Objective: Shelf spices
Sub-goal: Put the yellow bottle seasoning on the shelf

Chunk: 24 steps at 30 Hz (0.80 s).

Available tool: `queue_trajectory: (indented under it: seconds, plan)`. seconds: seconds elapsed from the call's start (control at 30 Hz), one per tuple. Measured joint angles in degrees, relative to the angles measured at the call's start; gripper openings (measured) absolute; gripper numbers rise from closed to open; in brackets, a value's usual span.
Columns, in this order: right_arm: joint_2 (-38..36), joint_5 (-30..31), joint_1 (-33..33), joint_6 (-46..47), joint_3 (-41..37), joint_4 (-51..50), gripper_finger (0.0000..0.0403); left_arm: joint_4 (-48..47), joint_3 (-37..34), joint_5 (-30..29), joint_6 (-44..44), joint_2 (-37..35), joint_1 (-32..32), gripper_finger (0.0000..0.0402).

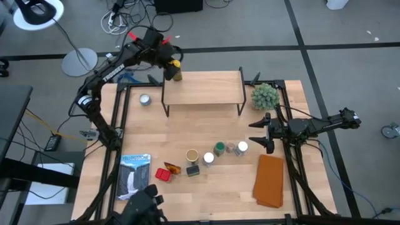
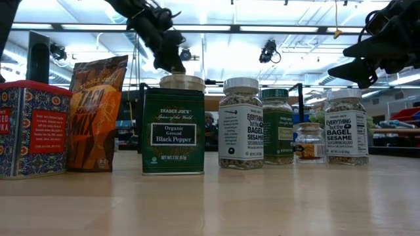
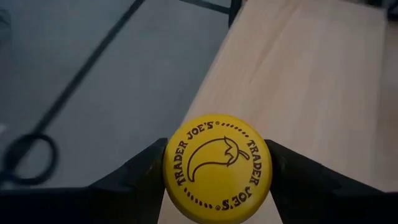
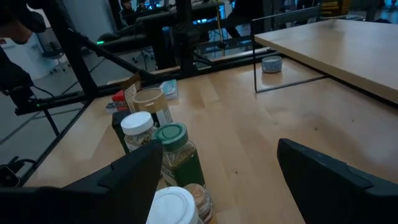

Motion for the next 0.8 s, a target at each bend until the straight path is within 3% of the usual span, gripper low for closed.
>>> queue_trajectory:
  seconds: [0.2, 0.43, 0.8]
  plan:
    - [0.00, 0.00, 0.01, 0.00, 0.00, 0.00, 0.0318, -4.95, 0.00, 1.71, -0.62, -0.74, 0.53, 0.0241]
    - [0.00, -0.01, 0.01, 0.00, 0.00, 0.04, 0.0318, 0.15, 0.00, -3.08, -2.58, -0.72, 0.54, 0.0241]
    - [0.00, -0.01, 0.01, -0.02, 0.00, 0.13, 0.0318, -0.17, -2.96, -5.25, -3.52, -0.74, 0.54, 0.0241]
